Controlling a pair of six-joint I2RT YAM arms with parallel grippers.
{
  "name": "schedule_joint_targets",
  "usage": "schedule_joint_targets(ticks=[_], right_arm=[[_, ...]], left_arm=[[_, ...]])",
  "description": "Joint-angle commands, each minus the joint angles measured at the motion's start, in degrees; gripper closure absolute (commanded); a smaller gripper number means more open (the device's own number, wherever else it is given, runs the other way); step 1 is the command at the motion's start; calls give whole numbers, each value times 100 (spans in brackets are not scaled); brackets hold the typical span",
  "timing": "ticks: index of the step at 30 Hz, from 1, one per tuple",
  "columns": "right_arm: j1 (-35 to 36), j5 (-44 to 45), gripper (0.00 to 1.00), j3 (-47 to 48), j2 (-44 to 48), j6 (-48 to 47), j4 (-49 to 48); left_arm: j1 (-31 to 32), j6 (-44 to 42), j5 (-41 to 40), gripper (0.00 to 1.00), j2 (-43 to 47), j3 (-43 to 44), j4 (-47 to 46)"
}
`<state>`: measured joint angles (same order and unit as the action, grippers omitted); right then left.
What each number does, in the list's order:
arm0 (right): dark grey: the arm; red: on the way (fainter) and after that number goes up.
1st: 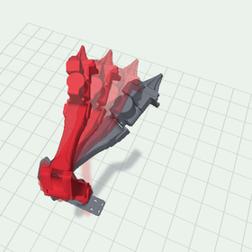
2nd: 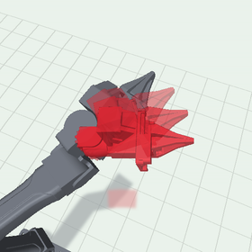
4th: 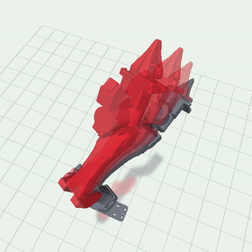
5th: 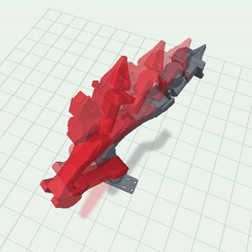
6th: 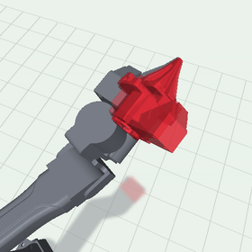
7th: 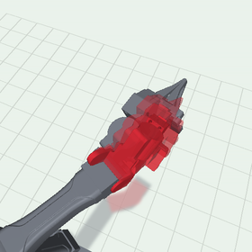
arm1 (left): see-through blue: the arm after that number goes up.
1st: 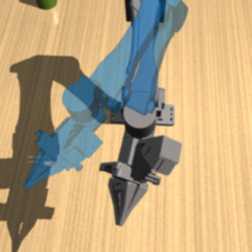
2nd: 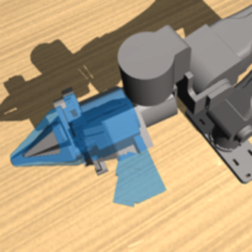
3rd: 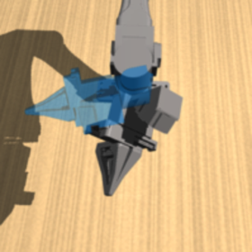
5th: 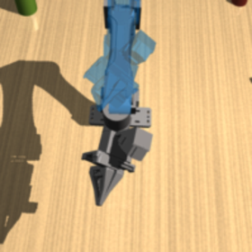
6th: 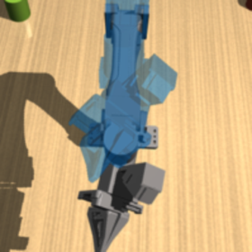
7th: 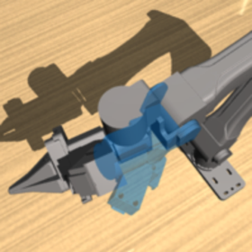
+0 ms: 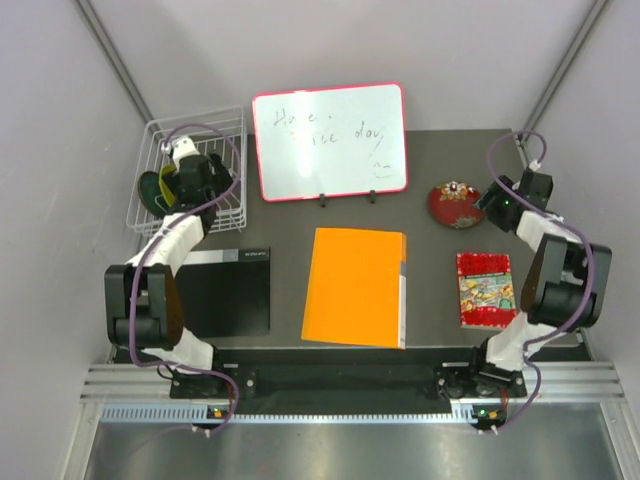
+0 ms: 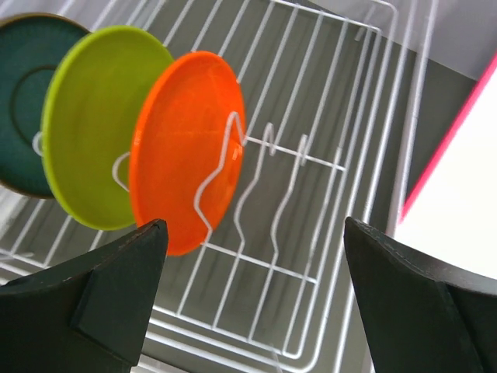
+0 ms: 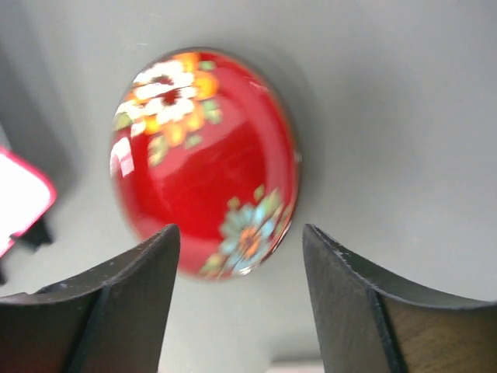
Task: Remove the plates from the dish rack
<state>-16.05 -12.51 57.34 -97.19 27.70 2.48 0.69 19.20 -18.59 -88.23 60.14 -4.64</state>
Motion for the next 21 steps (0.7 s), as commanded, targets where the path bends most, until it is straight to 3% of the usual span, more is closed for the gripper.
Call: schedule_joint_targets(ticks=[1,10,15,21], right_arm=[[251,214,35,-214,1017,-239,182],[840,328,34,-768,1720,-248,244],[999,320,35,-979,1844,-213,148],[1025,258,37,-1181,1800,-265,16]], left_arm=[[-34,-233,-810,1,-98,314,-309],[-218,-426,-1568,1,-450,490,-415],[-341,-374,-1411,2,-748,534,-546],[-569,-172,-990,14,-1100,543,-897]])
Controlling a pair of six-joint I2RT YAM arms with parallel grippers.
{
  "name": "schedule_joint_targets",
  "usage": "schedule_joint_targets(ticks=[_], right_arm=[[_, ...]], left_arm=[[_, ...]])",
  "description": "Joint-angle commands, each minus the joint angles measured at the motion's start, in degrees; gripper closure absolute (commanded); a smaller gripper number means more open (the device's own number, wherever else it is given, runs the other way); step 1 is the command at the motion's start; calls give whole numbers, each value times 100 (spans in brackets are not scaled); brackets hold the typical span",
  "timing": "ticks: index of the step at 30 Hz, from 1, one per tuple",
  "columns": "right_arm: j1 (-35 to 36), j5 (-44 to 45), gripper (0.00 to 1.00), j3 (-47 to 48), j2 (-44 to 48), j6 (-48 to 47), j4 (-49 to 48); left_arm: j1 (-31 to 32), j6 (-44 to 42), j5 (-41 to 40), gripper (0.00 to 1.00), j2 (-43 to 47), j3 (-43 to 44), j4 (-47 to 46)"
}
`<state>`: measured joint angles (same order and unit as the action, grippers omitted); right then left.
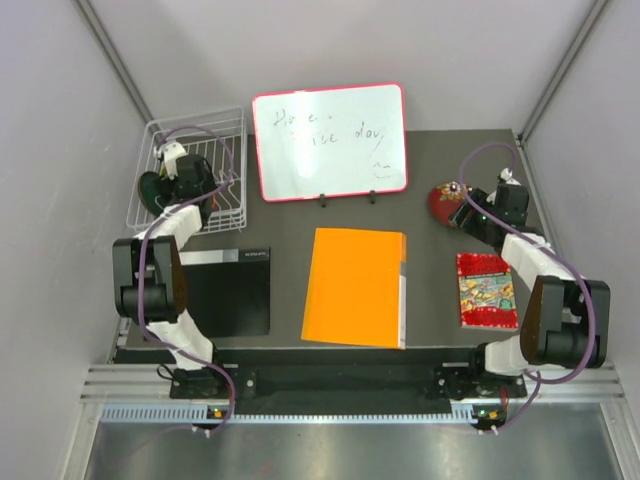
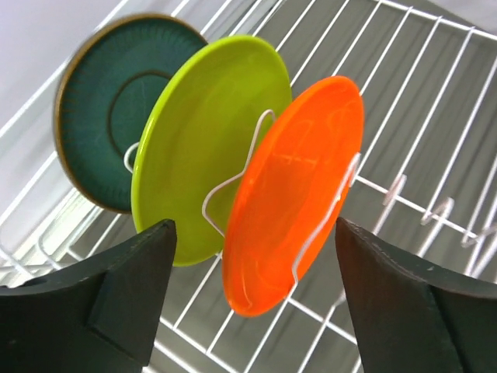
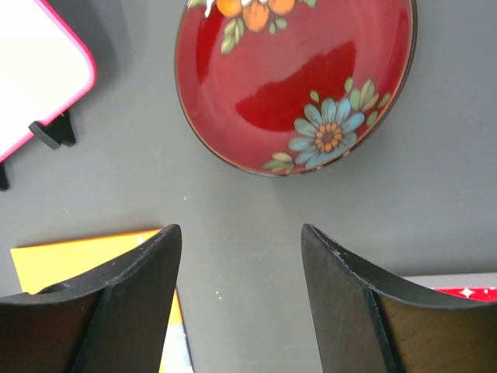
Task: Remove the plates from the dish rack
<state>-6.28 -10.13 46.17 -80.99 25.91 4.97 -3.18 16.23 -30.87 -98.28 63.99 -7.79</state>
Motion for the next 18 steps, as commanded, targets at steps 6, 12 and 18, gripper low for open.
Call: schedule_joint_targets(ticks=[6,12,18], right_arm=[[48,-68,40,-258,127,-130,-330],[48,-85,42,-398,101,-130,-357],[83,-16,42,-478,189,-139,-313]], left_arm=[[-385,214,433,36,-394,316,-715],[-385,179,547,71,-455,299,-776],[-359,39,1038,100,-253,184,-715]])
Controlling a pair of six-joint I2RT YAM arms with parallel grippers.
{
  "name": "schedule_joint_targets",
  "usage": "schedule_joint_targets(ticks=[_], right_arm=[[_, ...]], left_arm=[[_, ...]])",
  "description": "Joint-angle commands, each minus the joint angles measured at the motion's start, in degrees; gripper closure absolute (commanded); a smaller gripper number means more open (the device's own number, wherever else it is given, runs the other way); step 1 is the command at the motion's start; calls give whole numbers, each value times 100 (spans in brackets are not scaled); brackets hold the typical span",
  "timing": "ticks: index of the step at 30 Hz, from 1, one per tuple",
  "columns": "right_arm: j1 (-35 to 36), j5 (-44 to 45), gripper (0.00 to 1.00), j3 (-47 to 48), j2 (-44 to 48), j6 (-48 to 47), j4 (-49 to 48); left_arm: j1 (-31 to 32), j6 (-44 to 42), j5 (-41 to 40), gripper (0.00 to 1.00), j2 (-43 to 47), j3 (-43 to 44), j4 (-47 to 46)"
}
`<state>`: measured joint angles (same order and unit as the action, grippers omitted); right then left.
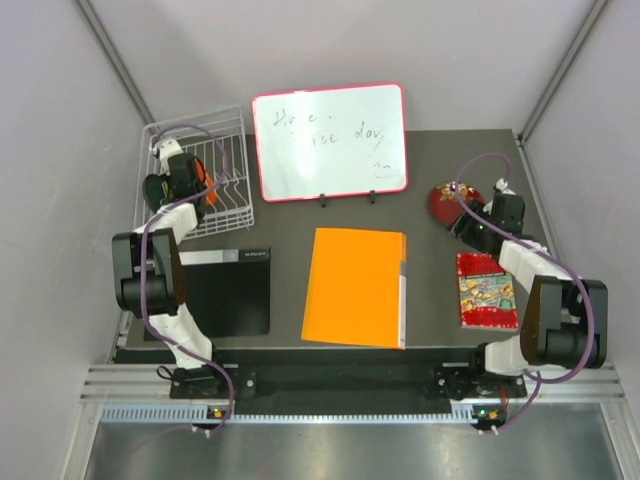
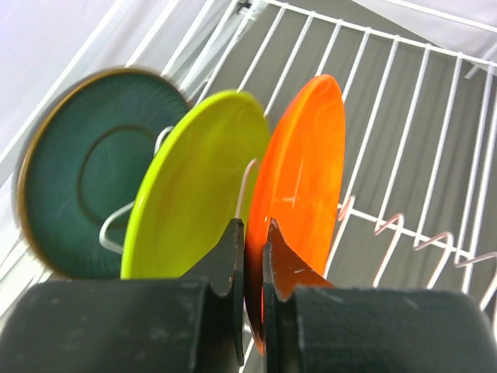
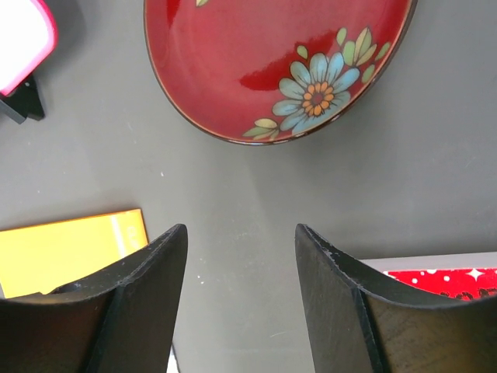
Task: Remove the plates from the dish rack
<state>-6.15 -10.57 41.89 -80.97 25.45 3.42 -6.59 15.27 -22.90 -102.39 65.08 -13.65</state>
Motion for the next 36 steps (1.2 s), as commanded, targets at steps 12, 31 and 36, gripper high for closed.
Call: schedule_joint_targets(ticks=[12,31,36], right_arm=[[211,318,31,-76,810,-172,387],[571,-339,22,30,2445,213,854],[1730,-903,20,30,2323,750,-297]], left_arm=[[1089,-1236,-1646,100,1194,-452,-594],[2144,377,-422,100,2970,-399,1258],[2424,1539,1927,100,3138,-830,768]])
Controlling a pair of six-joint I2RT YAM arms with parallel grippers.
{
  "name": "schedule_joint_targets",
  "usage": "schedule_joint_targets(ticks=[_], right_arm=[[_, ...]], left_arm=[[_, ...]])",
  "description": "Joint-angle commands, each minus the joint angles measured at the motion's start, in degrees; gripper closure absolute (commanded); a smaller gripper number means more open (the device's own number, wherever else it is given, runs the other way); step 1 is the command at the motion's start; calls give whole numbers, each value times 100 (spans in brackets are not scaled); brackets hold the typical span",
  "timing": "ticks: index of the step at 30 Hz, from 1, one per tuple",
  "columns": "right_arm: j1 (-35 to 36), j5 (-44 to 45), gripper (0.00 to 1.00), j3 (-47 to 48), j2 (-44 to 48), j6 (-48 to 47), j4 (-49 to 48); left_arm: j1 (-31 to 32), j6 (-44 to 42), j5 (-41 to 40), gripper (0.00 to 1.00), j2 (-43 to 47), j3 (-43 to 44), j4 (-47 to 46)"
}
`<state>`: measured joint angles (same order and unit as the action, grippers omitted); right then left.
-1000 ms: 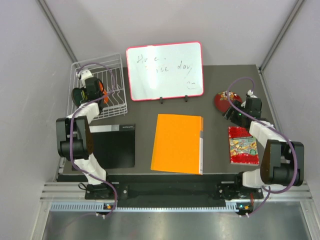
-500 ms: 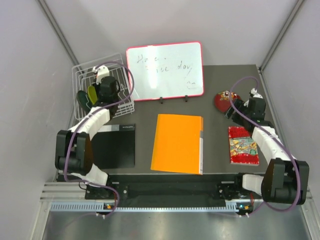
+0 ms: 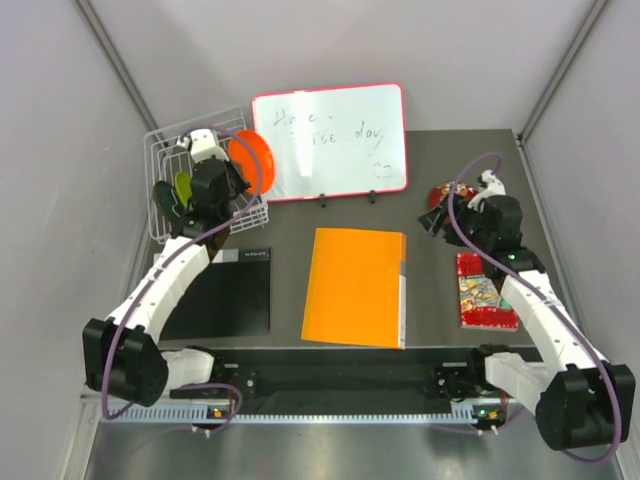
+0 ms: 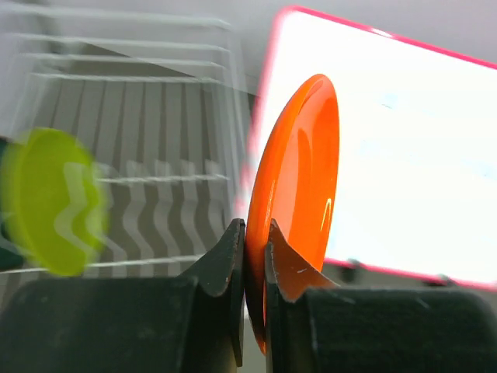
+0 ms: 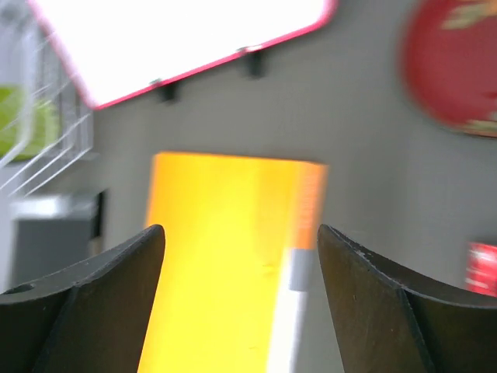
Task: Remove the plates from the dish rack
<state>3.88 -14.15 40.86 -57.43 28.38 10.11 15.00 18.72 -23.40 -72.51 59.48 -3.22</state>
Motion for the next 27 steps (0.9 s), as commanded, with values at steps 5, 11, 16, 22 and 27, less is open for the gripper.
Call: schedule_joint_targets(ticks=[5,11,16,22,27], right_arm=[[1316,-799,19,98,-532,1011,-2169],[1475,-1125,20,-34,-963,1460,-3181],[1589,-1195,20,1,-1261,1609,-3489],[1756,-1265,22,88,-1630,1749,-3867],[1809,-1616,64,150,-1947,1855,-4313]], left_arm=[[530,1985,3270,100,-123,-411,-897],[740,2461,3956,100,-255,-683,-1505],[987,2724,4167,100,-264,-955,-1926],[1215,2830,4466,100,-343,-1053,-2217],[1312,2813,4545,100,-431,-1097,-2454]])
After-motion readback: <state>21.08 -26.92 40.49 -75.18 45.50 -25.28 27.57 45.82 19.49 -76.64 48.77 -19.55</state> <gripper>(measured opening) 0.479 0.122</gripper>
